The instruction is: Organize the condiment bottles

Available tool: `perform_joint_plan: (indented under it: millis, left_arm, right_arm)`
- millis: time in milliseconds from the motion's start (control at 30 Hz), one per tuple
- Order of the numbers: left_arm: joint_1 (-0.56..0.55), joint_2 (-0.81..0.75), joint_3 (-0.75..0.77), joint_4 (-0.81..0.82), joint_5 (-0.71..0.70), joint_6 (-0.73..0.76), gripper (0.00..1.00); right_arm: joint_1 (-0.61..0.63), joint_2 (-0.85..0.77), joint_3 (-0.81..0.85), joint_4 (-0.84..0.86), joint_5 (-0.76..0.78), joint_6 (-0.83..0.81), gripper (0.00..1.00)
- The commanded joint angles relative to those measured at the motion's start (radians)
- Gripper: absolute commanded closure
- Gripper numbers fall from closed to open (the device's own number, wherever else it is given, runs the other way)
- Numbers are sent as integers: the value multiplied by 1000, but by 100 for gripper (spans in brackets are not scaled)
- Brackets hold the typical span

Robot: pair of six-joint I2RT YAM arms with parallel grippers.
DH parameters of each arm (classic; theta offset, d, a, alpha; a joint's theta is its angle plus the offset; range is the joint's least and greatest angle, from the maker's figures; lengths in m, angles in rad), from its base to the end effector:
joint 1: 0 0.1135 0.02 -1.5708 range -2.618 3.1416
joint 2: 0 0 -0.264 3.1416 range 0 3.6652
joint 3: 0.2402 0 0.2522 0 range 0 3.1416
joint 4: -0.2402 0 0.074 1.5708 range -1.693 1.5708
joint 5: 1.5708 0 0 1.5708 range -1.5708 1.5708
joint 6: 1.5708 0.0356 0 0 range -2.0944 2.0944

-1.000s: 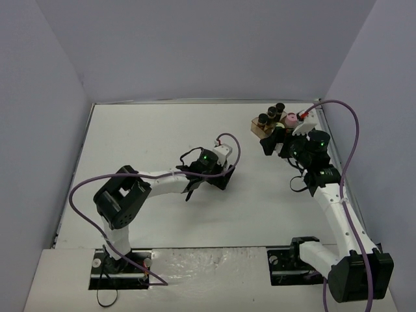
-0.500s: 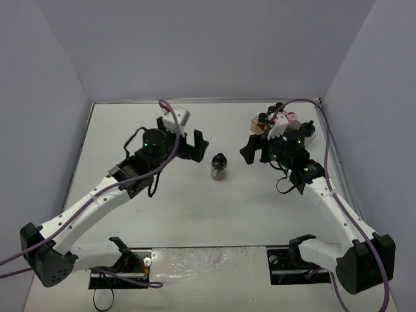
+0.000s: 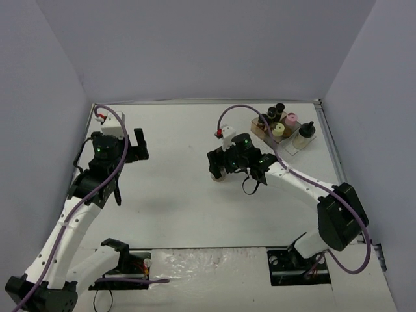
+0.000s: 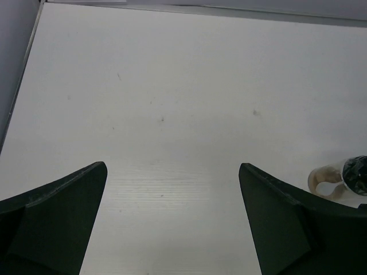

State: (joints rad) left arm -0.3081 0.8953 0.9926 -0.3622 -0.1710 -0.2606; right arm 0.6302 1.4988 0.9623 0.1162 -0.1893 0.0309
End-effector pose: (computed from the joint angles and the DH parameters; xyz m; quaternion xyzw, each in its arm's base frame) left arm 0.1907 -0.0543 0.3745 -0.0331 0.7924 -0.1047 0.6000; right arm 0.2721 0.2068 0.2587 -0.2957 0.7829 0.2508 0.4866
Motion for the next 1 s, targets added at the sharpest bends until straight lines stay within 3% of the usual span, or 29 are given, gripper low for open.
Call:
perform_joint_plan:
  millis: [0, 133, 333, 467, 533, 700, 967]
  left_arm:
    - [6, -21, 1, 37, -39, 49, 3]
    - [6, -26, -2, 37, -53, 57, 3]
    - [4, -27, -5, 35, -59, 63, 3]
    - [4, -29, -5, 34, -59, 63, 3]
    - [4, -29, -5, 34, -59, 63, 3]
    - [4, -28, -8, 34, -55, 61, 3]
    - [3, -32, -8, 34, -57, 64, 3]
  right_arm:
    - [31, 71, 77, 83, 115, -20, 0]
    - [34, 123, 85, 111, 147, -12, 3]
    - [35, 136, 66, 145, 187, -8, 31]
    - [31, 112, 38, 177, 237, -2, 67]
    - [16, 84, 20, 175, 246, 6, 79]
    - [-70, -22, -5, 122, 296, 48, 86]
    - [-374, -232, 28, -12, 384, 103, 87]
